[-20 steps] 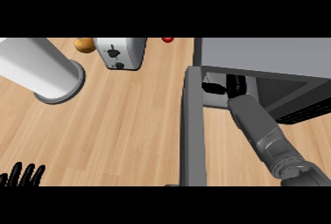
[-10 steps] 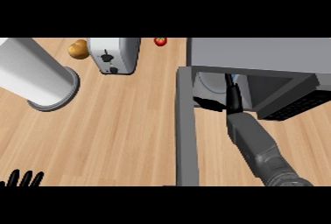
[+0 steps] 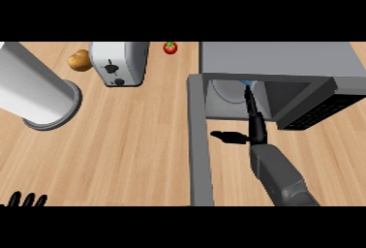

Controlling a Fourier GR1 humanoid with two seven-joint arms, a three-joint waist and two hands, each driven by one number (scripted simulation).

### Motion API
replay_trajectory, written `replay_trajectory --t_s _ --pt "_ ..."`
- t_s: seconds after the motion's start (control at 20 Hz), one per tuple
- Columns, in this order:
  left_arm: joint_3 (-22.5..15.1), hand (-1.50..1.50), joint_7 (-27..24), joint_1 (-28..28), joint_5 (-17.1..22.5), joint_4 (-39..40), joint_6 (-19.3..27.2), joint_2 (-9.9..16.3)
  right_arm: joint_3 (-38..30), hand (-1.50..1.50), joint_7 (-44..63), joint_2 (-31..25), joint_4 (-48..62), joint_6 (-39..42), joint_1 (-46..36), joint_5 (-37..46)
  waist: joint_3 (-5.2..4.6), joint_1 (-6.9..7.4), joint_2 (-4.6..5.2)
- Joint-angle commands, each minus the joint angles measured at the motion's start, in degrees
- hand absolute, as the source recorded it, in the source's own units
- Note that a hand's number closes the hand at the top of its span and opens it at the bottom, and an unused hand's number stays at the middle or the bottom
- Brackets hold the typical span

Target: Pick up the milk, place it into the microwave and close the microwave

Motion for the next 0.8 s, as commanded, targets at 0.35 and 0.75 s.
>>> replay_trajectory --t_s 0.35,0.75 --pt "-4.17 -1.5 3.36 1.29 -6.25 -3.23 -0.22 -0.98 3.68 -1.5 -3.86 -1.56 -5.47 12.23 11.23 1.6 -0.13 -2.14 -0.92" --pt "-6.05 -1.5 3.26 -6.03 -7.05 5.49 -2.82 -0.63 3.73 -1.5 -0.53 -5.64 -19.5 15.38 21.69 -1.56 -0.22 -2.97 -1.08"
